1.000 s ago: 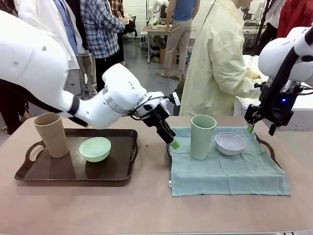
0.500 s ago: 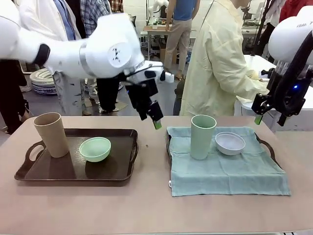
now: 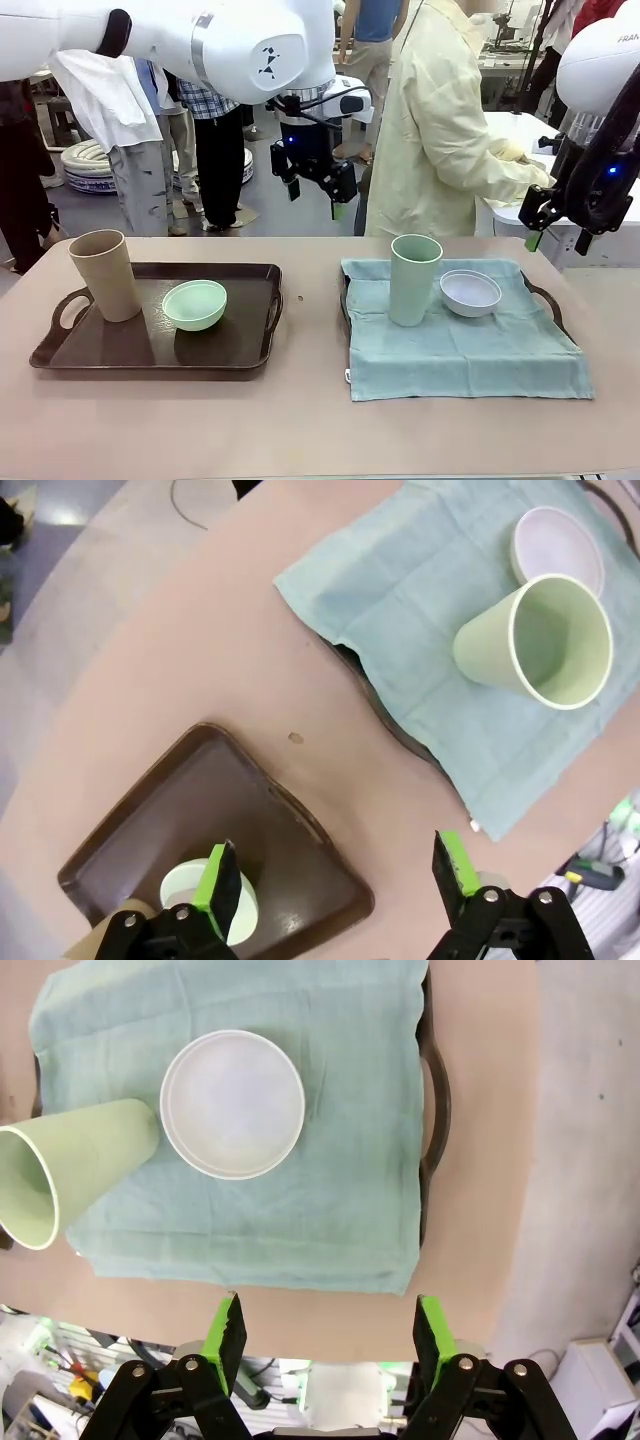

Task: Set up a tray with a mat and arrange the tableware.
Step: Place the Picnic Bowl and Reusable plastic cup back onto the Handle tray in front of the human's position, then pick up the Picnic Bowl and Reusable plastic cup from the Handle tray in front of the human's position and hold them in the air.

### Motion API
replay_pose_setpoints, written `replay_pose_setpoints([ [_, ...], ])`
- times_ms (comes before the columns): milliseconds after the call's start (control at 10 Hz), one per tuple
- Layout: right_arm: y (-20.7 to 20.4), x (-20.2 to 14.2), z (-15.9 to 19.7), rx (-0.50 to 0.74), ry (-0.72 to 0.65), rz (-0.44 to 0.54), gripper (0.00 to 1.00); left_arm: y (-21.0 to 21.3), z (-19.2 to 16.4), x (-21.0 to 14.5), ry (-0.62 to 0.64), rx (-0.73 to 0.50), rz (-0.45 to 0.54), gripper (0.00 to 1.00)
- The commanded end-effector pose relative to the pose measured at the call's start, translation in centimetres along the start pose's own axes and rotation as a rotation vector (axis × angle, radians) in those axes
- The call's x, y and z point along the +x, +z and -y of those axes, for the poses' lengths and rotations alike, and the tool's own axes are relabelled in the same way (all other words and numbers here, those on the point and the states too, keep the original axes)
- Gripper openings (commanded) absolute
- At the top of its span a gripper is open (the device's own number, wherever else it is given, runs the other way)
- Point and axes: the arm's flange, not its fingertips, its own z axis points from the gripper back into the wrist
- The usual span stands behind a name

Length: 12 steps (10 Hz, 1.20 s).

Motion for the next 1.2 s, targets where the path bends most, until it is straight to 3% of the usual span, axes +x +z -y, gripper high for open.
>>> replay_pose_setpoints([
  [0, 0.3, -0.1, 0.0, -0.001, 0.000, 0.011, 0.86, -0.4, 0.0, -0.9, -0.027, -0.043, 0.002, 1.00],
  [1000, 0.2, 0.0, 0.0, 0.000, 0.000, 0.004, 0.87, -0.3, 0.3, -0.1, -0.011, -0.018, -0.006, 1.00],
  [1100, 1.0, -0.9, -0.7, -0.016, -0.027, 0.045, 0.87, 1.3, 0.4, -0.2, -0.048, -0.035, -0.011, 1.00],
])
